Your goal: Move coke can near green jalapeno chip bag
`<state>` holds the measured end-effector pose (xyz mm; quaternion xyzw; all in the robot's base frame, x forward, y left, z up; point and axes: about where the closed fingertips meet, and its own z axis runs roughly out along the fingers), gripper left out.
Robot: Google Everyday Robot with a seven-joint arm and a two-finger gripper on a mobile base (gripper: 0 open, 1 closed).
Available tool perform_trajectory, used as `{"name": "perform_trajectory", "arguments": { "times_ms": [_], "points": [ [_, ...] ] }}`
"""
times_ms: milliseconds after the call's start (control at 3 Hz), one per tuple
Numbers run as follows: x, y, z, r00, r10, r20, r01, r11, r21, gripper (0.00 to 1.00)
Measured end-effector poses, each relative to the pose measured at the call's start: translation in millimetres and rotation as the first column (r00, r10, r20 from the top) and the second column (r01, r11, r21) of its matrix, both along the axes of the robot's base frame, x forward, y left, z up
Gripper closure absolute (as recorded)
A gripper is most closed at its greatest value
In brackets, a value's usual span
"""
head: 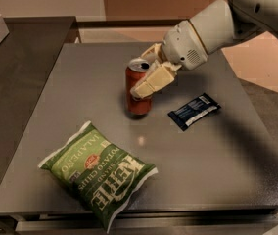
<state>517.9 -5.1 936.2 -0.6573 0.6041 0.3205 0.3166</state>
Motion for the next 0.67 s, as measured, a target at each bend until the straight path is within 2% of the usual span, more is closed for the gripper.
{"name": "perform_trajectory", "arguments": {
  "times_ms": [333, 667],
  "points": [
    [-6.6, 10.7, -10.4, 0.9995, 0.030, -0.005, -0.030, 0.999, 0.011, 1.00],
    [-11.7, 17.6, -18.9, 0.9988, 0.047, -0.010, -0.047, 0.999, 0.011, 0.85]
  ]
}}
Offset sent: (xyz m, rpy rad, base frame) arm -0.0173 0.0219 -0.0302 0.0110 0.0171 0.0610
